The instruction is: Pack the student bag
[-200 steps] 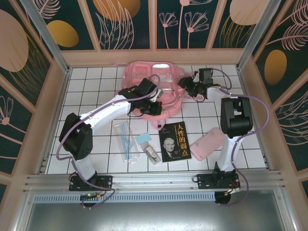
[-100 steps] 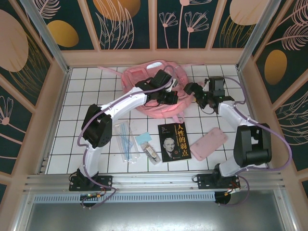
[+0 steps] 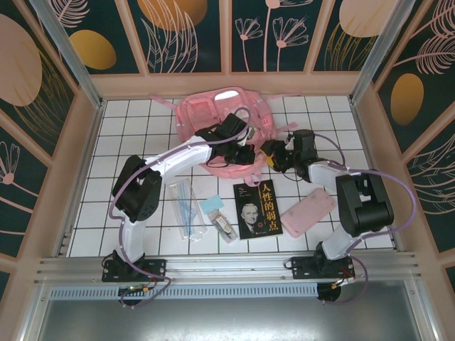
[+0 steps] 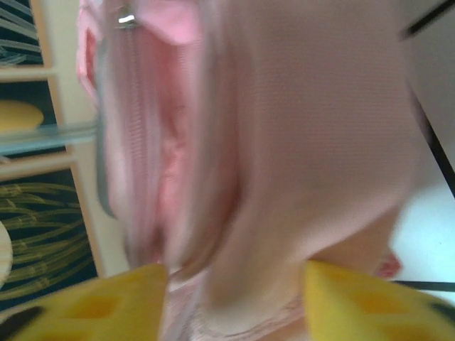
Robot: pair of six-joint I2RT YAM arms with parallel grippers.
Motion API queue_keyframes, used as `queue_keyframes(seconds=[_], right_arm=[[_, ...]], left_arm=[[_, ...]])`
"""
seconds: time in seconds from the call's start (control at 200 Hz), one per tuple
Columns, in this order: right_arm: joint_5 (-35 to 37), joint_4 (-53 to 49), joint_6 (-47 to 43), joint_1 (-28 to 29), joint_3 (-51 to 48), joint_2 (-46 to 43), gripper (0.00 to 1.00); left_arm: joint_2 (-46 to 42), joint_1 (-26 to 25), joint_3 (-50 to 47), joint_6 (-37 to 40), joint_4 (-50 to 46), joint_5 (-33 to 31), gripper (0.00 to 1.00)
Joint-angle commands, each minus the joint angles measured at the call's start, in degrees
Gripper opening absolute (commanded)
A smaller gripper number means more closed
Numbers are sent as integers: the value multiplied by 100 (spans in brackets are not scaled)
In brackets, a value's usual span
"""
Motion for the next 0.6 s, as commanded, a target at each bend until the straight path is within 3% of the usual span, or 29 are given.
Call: queue_keyframes(seconds=[0.0, 0.06, 0.13, 0.285, 0.355, 0.595], right_arm=[[-141, 1130, 519, 95, -36, 202, 34], [-120, 1101, 465, 141, 53, 265, 25], [25, 858, 313, 172, 177, 271, 0], [395, 1318, 609, 50, -92, -42, 0], [523, 1348, 677, -44, -130, -205, 0], [530, 918, 425, -359, -77, -427, 0]], left_arm=[[-381, -36, -218, -139, 325, 163, 0], [-440, -31, -328, -161, 341, 152, 0], [-497, -30, -434, -157, 315, 89, 0], [-584, -26, -774, -113, 66, -467, 0], [-595, 43, -1023, -103, -167, -1011, 0], [-1231, 816, -2201, -225, -137, -1718, 0]])
